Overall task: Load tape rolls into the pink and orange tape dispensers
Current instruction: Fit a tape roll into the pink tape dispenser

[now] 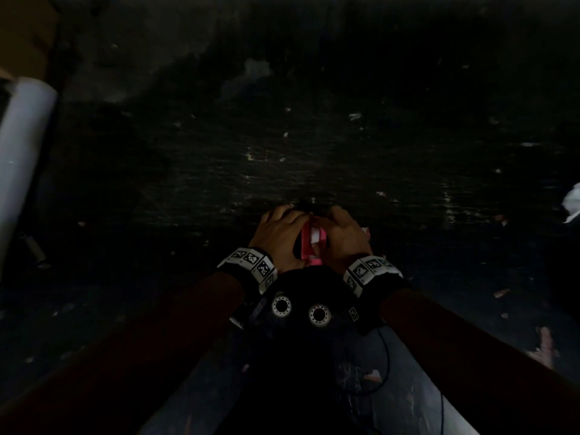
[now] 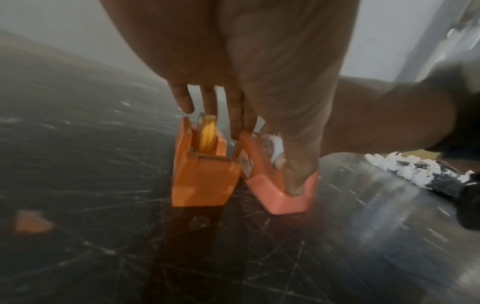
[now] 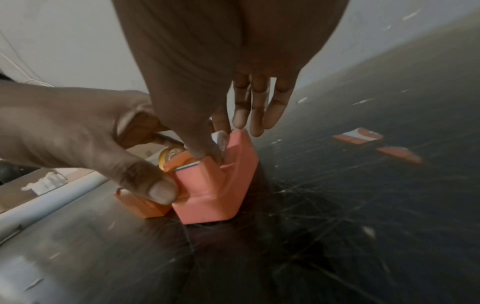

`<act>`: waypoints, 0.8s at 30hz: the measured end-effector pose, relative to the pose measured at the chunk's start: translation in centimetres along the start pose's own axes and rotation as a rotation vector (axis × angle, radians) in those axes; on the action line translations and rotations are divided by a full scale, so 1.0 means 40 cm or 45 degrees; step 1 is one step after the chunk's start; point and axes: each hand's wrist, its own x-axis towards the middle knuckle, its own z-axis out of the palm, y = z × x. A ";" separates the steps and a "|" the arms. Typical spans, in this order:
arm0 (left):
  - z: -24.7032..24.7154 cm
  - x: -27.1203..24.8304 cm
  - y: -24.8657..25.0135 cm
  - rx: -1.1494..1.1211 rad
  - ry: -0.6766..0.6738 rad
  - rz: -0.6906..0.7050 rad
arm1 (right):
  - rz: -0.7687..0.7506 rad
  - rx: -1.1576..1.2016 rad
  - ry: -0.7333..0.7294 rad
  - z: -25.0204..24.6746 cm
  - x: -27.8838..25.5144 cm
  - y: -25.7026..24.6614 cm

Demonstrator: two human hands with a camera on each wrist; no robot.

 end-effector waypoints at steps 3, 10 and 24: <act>-0.003 -0.001 0.003 -0.025 0.006 -0.012 | -0.013 -0.010 -0.038 -0.006 0.000 0.002; -0.004 -0.003 0.009 -0.009 0.016 -0.027 | -0.041 0.073 0.072 -0.005 -0.001 0.008; -0.016 -0.102 0.054 -1.662 0.219 -0.510 | -0.166 0.346 0.120 -0.040 -0.062 0.016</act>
